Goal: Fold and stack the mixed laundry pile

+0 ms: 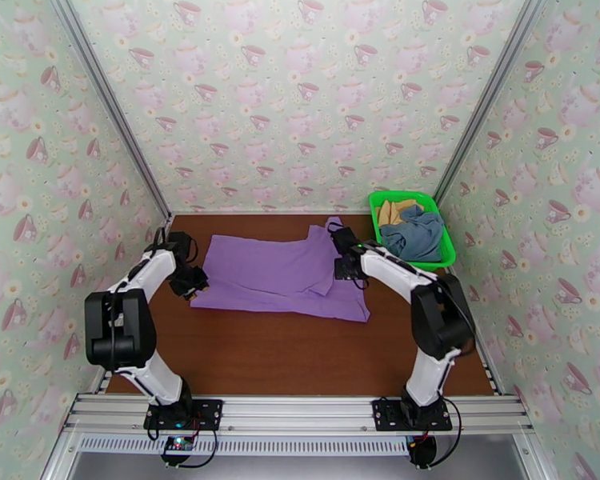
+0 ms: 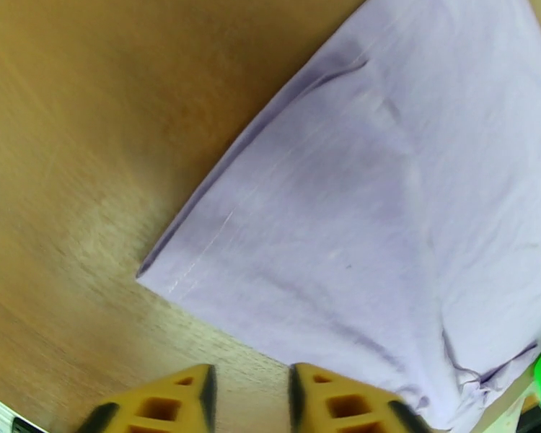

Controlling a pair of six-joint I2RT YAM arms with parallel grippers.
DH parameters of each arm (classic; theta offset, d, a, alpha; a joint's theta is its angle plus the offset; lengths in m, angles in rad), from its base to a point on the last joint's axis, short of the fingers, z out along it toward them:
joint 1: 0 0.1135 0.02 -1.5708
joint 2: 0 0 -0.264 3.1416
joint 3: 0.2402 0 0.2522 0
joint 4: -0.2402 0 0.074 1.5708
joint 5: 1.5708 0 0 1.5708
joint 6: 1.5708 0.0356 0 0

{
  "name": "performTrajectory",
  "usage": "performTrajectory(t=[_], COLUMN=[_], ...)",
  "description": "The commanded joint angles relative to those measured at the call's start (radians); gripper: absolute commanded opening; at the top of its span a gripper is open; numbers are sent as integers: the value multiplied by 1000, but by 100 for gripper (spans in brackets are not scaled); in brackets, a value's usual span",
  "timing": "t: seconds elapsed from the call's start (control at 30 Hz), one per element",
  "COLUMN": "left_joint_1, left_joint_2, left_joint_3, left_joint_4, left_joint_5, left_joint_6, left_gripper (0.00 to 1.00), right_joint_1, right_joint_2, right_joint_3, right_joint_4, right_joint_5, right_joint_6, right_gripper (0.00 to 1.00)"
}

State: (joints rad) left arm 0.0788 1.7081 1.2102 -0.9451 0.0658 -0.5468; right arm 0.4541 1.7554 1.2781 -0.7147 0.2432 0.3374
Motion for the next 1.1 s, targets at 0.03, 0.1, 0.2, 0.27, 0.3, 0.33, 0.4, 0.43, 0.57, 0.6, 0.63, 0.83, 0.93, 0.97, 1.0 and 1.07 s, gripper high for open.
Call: performTrajectory(t=[0.03,0.1,0.2,0.27,0.3,0.33,0.4,0.43,0.57,0.6,0.63,0.83,0.93,0.97,1.0,1.07], left_joint_1=[-22,-32,-45,-47,-47,-47,-47,-48,-47,-47,-48,-48,-48,-48,-48,-49], left_joint_2=[58,79,105,115,121,124,131,132,133,134,134,136,123,116,107,93], left_joint_3=[-29,-31,-29,-30,-31,-31,-32,-33,-38,-39,-40,-41,-44,-46,-48,-54], left_joint_4=[52,64,63,62,59,57,55,55,54,53,53,54,48,45,42,43], left_joint_5=[-10,-20,-47,-64,-72,-79,-88,-89,-98,-99,-99,-93,-95,-98,-104,-109], left_joint_6=[-8,-13,-15,-15,-15,-14,-14,-13,-12,-12,-11,-11,-9,-8,-8,-8], left_gripper=[4,0,0,0,0,0,0,0,0,0,0,0,0,0,0,0], right_joint_1=[34,38,46,48,51,53,58,58,64,64,64,54,37,32,30,28], right_joint_2=[-20,7,57,88,106,122,162,178,257,280,304,459,450,430,396,316], right_joint_3=[-102,-112,-90,-65,-46,-27,27,53,187,227,269,518,534,516,478,385], right_joint_4=[41,56,68,79,83,85,85,83,65,58,49,-12,-12,-5,3,11], right_joint_5=[-134,-145,-150,-164,-171,-179,-201,-213,-244,-251,-256,-233,-222,-220,-209,-174], right_joint_6=[47,59,62,63,62,61,58,58,58,57,56,60,79,81,82,78], right_gripper=[43,33,25,23,21,20,19,18,17,16,16,16,18,20,24,32])
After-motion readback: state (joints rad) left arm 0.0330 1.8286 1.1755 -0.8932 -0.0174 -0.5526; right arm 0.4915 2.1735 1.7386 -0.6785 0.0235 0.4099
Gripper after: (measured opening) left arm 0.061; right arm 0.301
